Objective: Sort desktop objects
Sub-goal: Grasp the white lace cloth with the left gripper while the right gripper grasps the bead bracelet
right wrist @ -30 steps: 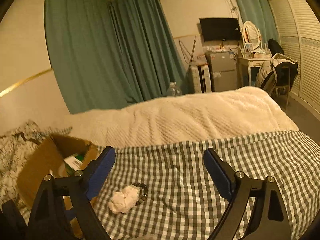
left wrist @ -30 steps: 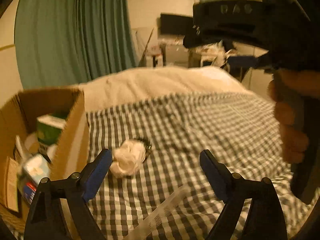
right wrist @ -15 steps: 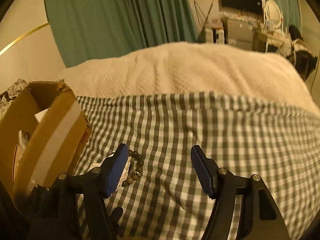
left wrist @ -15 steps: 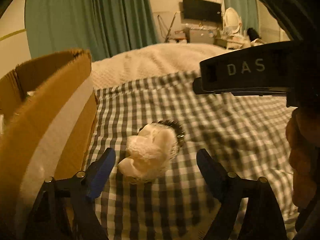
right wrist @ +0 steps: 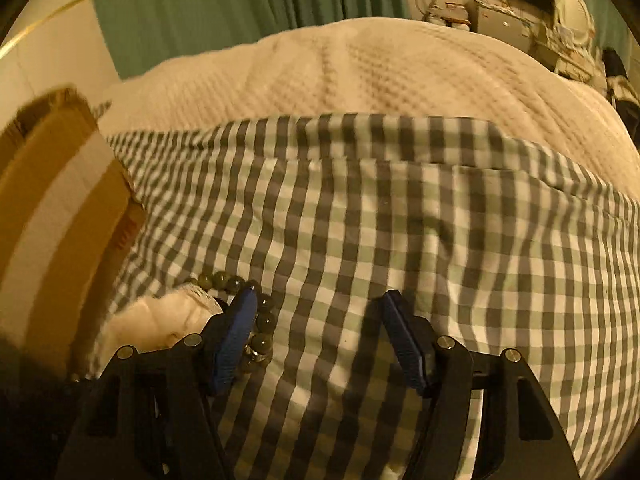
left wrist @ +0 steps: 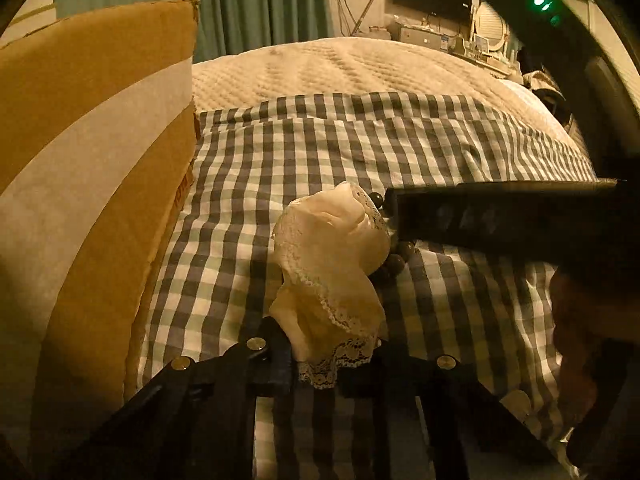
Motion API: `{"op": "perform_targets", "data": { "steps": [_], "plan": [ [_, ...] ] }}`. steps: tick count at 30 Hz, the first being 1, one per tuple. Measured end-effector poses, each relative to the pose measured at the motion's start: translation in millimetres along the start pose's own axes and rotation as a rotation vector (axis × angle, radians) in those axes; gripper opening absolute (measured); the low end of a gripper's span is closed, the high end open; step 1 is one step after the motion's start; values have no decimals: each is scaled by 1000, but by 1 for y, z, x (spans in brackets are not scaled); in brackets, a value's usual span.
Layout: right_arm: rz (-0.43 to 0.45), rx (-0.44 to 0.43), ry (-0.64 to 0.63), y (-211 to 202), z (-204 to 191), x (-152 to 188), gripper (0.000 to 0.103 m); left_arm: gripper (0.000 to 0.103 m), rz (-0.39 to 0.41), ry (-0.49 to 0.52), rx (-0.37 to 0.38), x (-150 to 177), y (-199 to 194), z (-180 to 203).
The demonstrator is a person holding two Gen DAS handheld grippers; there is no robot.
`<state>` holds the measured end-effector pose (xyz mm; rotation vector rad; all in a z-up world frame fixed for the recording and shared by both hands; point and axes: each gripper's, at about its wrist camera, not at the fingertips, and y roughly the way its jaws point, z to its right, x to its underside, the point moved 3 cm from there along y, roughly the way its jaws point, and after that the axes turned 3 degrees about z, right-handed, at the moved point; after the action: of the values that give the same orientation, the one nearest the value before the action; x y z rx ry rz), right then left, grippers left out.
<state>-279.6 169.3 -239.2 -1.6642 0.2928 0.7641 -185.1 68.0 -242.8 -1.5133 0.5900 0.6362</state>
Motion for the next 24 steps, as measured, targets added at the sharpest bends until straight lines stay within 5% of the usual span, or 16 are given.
{"op": "perform_targets", "data": {
  "steps": [5, 9, 14, 24],
  "plan": [
    [-43, 66, -126, 8, -16, 8, 55, 14, 17, 5, 14, 5, -12, 6],
    [-61, 70, -135, 5, -20, 11, 12, 14, 32, 6, 27, 9, -24, 8],
    [-48, 49, -71, -11, -11, 6, 11, 14, 58, 16, 49, 10, -41, 13],
    [129, 40, 151, -91, 28, -9, 11, 14, 131, 30, 84, 2, -87, 21]
  ]
}}
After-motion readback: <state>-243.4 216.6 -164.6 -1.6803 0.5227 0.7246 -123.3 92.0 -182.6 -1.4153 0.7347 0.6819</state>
